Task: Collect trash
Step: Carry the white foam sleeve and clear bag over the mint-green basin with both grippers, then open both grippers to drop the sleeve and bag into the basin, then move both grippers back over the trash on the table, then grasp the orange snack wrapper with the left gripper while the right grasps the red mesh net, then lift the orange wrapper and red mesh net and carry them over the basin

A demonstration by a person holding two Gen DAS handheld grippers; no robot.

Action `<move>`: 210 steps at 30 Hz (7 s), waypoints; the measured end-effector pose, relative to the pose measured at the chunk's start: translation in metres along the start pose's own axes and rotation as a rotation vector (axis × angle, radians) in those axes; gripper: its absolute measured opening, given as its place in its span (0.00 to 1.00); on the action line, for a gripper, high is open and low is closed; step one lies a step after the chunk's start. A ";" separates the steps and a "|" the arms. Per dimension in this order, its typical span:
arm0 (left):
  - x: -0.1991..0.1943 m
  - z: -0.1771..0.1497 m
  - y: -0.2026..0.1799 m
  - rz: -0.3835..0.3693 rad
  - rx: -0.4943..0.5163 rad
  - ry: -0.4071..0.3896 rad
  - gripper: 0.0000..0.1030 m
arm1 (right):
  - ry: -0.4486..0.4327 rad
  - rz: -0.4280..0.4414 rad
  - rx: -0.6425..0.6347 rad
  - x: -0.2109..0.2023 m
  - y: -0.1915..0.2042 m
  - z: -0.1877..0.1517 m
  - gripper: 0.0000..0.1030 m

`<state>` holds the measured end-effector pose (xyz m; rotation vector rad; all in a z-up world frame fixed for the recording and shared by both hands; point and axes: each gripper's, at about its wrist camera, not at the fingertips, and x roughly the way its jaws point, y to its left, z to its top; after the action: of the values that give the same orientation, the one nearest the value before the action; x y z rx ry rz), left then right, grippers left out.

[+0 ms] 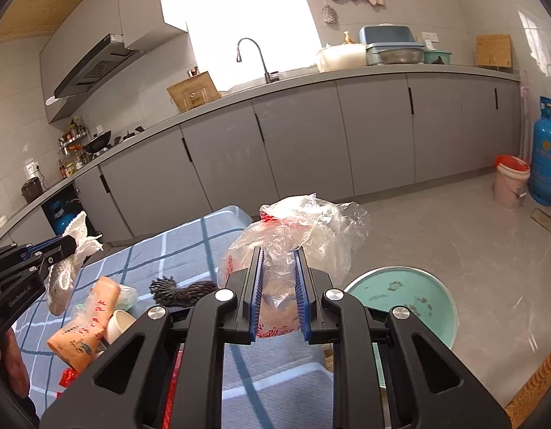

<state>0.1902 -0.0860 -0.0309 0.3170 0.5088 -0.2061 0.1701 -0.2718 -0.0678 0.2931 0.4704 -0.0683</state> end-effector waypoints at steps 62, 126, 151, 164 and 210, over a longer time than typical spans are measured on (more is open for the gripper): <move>0.117 0.028 -0.175 -0.205 0.118 0.100 0.87 | 0.147 -0.218 0.154 0.063 -0.156 -0.043 0.63; -0.008 -0.098 0.100 0.102 -0.204 0.138 0.90 | 0.193 0.112 -0.192 0.010 0.105 -0.091 0.77; -0.006 -0.106 0.065 -0.088 -0.244 0.178 0.34 | 0.206 0.116 -0.172 0.008 0.097 -0.101 0.85; -0.034 -0.095 0.082 0.010 -0.222 0.067 0.31 | 0.315 0.167 -0.238 0.018 0.114 -0.118 0.57; -0.040 -0.028 0.034 -0.081 -0.106 -0.066 0.31 | 0.112 0.134 -0.132 -0.020 0.053 -0.050 0.18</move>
<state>0.1529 -0.0400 -0.0251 0.1860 0.4663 -0.2666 0.1372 -0.2061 -0.0873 0.1992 0.5623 0.1101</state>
